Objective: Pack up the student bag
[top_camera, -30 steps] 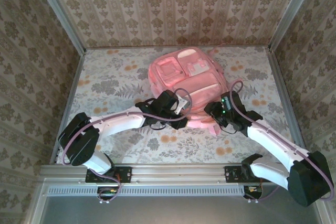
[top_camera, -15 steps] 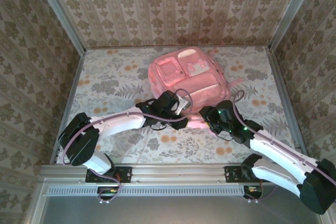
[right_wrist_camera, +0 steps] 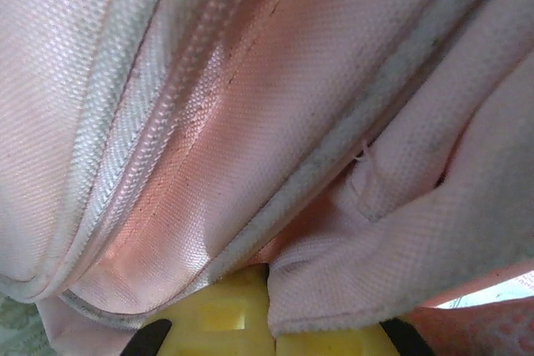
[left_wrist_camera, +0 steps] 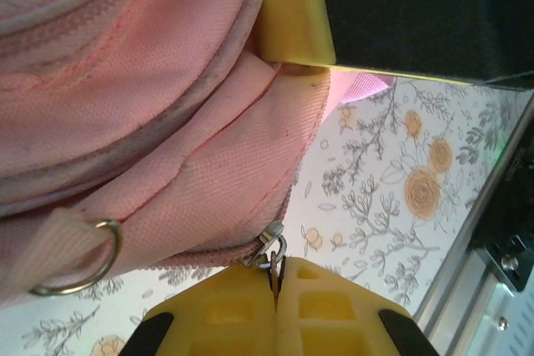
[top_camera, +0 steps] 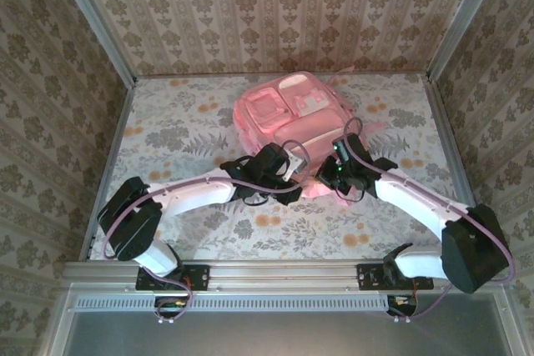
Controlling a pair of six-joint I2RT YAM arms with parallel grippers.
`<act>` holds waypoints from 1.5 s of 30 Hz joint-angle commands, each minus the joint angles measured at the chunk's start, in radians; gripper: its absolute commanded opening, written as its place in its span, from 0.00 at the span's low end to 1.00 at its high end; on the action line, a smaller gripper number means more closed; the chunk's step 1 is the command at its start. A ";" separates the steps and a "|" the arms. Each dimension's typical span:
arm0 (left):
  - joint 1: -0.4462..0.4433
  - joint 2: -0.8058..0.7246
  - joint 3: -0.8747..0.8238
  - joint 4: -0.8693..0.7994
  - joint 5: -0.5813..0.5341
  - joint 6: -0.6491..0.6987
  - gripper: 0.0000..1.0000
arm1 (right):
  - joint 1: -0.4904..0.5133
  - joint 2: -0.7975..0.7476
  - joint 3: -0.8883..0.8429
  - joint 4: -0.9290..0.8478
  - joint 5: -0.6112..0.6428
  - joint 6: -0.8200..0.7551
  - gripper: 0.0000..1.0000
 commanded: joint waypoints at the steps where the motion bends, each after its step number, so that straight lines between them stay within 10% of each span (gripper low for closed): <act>1: -0.014 0.054 0.095 -0.007 0.091 0.024 0.00 | -0.083 0.055 0.078 0.038 -0.055 -0.203 0.02; 8: 0.001 0.300 0.412 -0.055 0.156 0.071 0.00 | -0.167 0.122 0.161 -0.062 -0.076 -0.338 0.04; 17: 0.006 0.395 0.520 -0.030 0.197 0.055 0.00 | -0.224 -0.151 -0.009 -0.043 0.134 -0.164 0.67; 23: 0.016 0.391 0.483 0.003 0.211 0.059 0.00 | -0.234 -0.396 -0.290 0.229 0.099 0.167 0.71; 34: 0.016 0.384 0.434 0.061 0.213 0.037 0.00 | -0.254 -0.082 -0.226 0.435 -0.081 0.249 0.46; 41: 0.016 0.354 0.387 0.083 0.148 0.041 0.00 | -0.264 -0.034 -0.223 0.473 -0.067 0.291 0.00; 45: -0.002 0.313 0.317 0.166 0.000 0.029 0.00 | -0.267 -0.021 -0.229 0.493 -0.059 0.343 0.00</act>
